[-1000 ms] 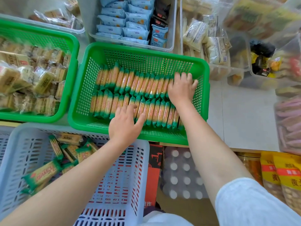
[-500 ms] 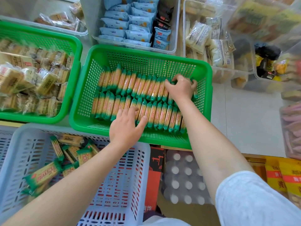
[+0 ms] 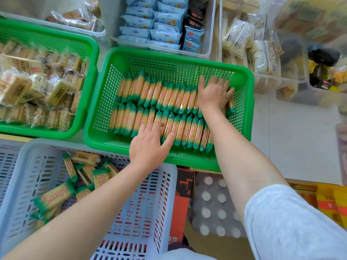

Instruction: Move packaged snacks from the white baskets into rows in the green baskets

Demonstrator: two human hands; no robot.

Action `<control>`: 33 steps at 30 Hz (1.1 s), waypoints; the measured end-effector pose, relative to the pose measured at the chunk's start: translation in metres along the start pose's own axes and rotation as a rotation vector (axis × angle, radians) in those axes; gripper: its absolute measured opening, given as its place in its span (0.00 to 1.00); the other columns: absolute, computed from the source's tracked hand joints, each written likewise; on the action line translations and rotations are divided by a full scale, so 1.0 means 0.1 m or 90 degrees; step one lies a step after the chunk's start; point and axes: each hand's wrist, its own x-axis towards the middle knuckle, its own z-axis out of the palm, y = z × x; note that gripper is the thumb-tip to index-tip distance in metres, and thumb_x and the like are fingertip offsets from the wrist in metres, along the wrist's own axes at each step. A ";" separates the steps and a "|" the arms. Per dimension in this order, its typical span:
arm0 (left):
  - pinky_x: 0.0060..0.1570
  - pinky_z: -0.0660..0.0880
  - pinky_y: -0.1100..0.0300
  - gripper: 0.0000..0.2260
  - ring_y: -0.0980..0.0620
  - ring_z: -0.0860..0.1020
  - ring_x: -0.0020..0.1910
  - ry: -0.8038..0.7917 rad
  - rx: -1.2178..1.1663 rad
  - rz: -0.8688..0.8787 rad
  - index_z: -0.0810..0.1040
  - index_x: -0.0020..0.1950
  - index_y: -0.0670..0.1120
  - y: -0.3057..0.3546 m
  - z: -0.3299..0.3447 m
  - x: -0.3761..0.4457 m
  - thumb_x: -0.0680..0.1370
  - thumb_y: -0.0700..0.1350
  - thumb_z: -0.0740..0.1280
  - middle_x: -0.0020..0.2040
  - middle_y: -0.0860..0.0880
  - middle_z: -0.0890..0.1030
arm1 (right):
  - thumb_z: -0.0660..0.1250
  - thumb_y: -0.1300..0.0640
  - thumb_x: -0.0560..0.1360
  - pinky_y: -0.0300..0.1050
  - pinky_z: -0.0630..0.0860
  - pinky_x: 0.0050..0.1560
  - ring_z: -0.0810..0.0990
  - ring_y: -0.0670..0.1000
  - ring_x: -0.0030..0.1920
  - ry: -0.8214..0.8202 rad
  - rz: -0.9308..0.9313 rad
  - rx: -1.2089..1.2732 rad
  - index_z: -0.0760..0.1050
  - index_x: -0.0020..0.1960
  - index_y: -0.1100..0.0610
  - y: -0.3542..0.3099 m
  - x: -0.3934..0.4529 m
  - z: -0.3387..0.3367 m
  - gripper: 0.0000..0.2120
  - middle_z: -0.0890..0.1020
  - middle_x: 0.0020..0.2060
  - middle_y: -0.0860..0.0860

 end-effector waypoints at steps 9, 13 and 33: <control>0.52 0.74 0.53 0.25 0.50 0.68 0.67 0.002 0.001 0.001 0.68 0.73 0.51 0.00 -0.01 0.00 0.81 0.63 0.52 0.67 0.51 0.74 | 0.57 0.45 0.81 0.60 0.59 0.75 0.66 0.60 0.73 0.015 -0.189 0.067 0.65 0.73 0.63 0.27 -0.50 -0.29 0.28 0.71 0.71 0.60; 0.53 0.74 0.53 0.25 0.50 0.68 0.67 0.003 0.006 0.001 0.68 0.73 0.51 0.00 0.00 -0.01 0.81 0.63 0.51 0.68 0.51 0.74 | 0.52 0.40 0.83 0.55 0.46 0.80 0.51 0.56 0.81 -0.140 -0.206 0.036 0.51 0.81 0.60 0.46 -0.80 -0.29 0.35 0.53 0.81 0.57; 0.54 0.74 0.50 0.24 0.48 0.68 0.70 0.009 0.001 -0.002 0.68 0.72 0.51 0.01 0.00 -0.01 0.82 0.63 0.52 0.68 0.50 0.75 | 0.42 0.25 0.76 0.57 0.36 0.79 0.34 0.56 0.80 -0.293 -0.190 -0.080 0.34 0.81 0.59 0.40 -0.64 -0.23 0.48 0.36 0.80 0.55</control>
